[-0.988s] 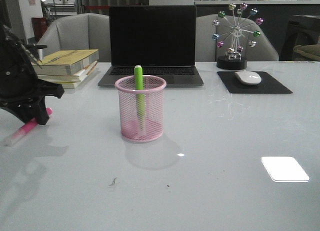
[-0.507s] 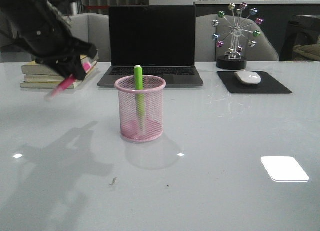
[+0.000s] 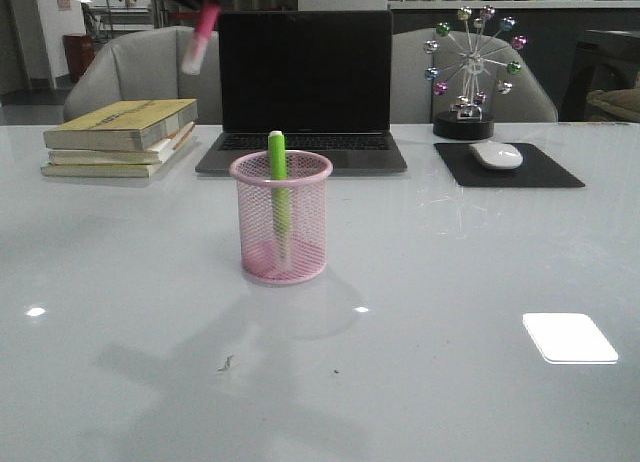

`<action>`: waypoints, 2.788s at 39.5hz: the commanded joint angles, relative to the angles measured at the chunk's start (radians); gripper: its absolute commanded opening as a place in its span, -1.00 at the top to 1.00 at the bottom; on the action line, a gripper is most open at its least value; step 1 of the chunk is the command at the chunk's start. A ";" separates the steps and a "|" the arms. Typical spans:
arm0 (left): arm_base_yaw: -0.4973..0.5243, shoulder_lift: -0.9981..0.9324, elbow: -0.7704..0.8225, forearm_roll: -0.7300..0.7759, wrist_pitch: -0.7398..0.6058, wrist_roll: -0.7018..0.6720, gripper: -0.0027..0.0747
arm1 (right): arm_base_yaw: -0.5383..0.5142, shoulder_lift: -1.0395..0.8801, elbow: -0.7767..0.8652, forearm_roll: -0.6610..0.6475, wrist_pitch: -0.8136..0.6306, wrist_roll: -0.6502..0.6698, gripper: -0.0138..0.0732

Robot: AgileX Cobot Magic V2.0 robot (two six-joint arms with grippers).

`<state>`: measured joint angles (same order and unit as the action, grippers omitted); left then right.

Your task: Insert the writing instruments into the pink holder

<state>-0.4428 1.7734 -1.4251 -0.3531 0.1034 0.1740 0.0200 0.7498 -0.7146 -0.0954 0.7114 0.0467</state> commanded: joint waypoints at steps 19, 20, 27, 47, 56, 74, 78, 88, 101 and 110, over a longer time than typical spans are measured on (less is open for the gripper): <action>-0.227 -0.058 0.298 -0.013 -0.820 -0.119 0.67 | -0.007 -0.004 -0.027 -0.018 -0.067 -0.001 -0.42; -0.229 -0.051 0.319 -0.006 -0.865 -0.139 0.67 | -0.007 -0.004 -0.027 -0.018 -0.067 -0.001 -0.42; -0.229 0.025 0.385 0.076 -1.019 -0.288 0.67 | -0.007 -0.004 -0.027 -0.018 -0.067 -0.001 -0.42; -0.229 0.111 0.388 0.105 -0.976 -0.351 0.66 | -0.007 -0.004 -0.027 -0.018 -0.067 -0.001 -0.42; -0.229 0.111 0.388 0.103 -0.881 -0.350 0.29 | -0.007 -0.004 -0.027 -0.018 -0.067 -0.001 -0.42; -0.197 0.041 0.388 0.110 -0.991 -0.279 -0.18 | -0.007 -0.004 -0.027 -0.018 -0.067 -0.001 -0.42; -0.176 -0.034 0.388 0.112 -0.978 -0.120 -0.17 | -0.007 -0.004 -0.027 -0.018 -0.067 -0.001 -0.42; -0.079 -0.292 0.388 0.122 -0.722 0.047 -0.17 | -0.007 -0.004 -0.027 -0.018 -0.067 -0.001 -0.42; 0.128 -0.621 0.389 0.120 -0.380 0.122 -0.17 | -0.007 -0.004 -0.027 -0.018 -0.067 -0.001 -0.42; 0.316 -0.792 0.432 0.120 -0.194 0.126 -0.17 | -0.007 -0.004 -0.027 -0.018 -0.092 -0.001 -0.42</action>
<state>-0.1802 1.0494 -0.9925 -0.2361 -0.0710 0.2956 0.0200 0.7498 -0.7146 -0.0954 0.7060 0.0467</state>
